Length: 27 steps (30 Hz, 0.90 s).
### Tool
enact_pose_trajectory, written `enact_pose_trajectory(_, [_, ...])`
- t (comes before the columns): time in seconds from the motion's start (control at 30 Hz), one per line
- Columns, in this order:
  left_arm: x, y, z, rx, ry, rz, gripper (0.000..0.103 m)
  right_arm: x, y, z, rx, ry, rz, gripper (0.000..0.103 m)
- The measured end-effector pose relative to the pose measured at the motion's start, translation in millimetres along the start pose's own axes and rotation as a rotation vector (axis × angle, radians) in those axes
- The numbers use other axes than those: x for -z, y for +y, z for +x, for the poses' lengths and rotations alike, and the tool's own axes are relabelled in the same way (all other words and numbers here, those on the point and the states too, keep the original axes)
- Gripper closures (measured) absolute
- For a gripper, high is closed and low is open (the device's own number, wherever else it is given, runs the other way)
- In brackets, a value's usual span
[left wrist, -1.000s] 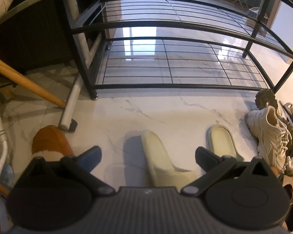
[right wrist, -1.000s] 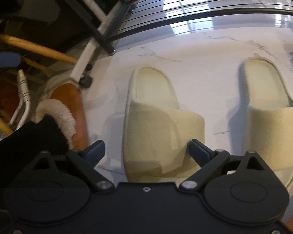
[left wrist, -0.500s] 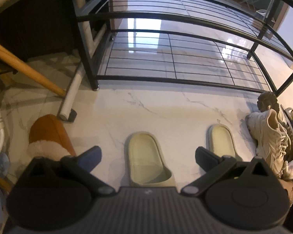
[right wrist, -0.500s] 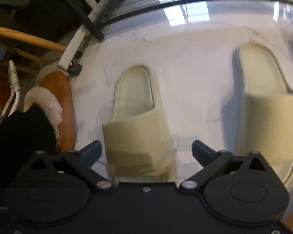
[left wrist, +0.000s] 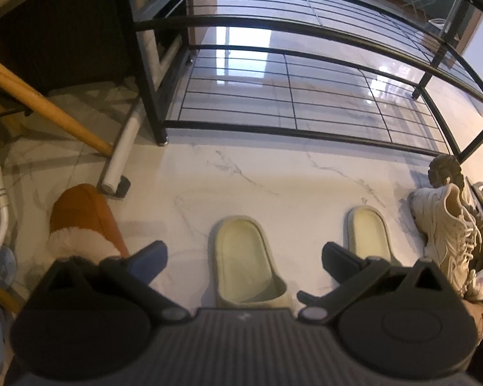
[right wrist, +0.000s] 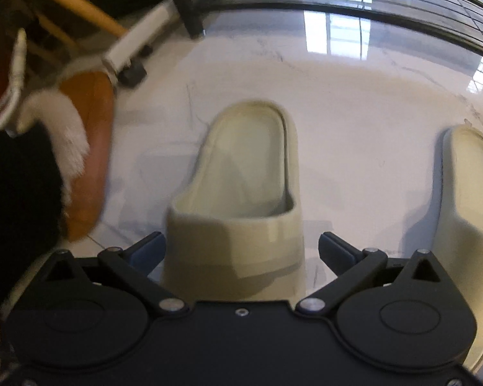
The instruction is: Organize scattered shoes
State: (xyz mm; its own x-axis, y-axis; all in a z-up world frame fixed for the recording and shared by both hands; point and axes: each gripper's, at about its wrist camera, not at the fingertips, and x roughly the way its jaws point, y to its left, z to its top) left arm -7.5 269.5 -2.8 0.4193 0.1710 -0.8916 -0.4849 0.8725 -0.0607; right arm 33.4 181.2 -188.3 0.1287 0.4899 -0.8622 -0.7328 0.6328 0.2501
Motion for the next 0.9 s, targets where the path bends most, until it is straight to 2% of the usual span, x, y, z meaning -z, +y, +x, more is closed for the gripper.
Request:
enact_pose_trajectory(0.23, [0, 0, 0, 0.001, -0.001, 0.002, 0.001, 10, 1, -13, 0.039, -0.071, -0.022, 0.012])
enact_pose_trajectory(0.33, [0, 0, 0, 0.001, -0.003, 0.000, 0.001, 12, -9, -23, 0.048, -0.105, 0.035, 0.012])
enact_pose_trajectory(0.5, [0, -1, 0, -0.002, -0.002, 0.001, 0.001, 16, -31, -37, 0.127, -0.155, 0.116, 0.012])
enact_pose_trajectory(0.63, [0, -2, 0, -0.001, -0.003, 0.008, 0.001, 22, -56, -41, 0.185, -0.140, 0.209, 0.012])
enact_pose_trajectory(0.7, [0, -3, -1, -0.001, -0.007, 0.015, 0.001, 26, -65, -42, 0.188, -0.143, 0.243, 0.012])
enact_pose_trajectory(0.9, [0, -3, 0, -0.006, -0.002, 0.015, 0.001, 30, -72, -40, 0.197, -0.160, 0.255, 0.012])
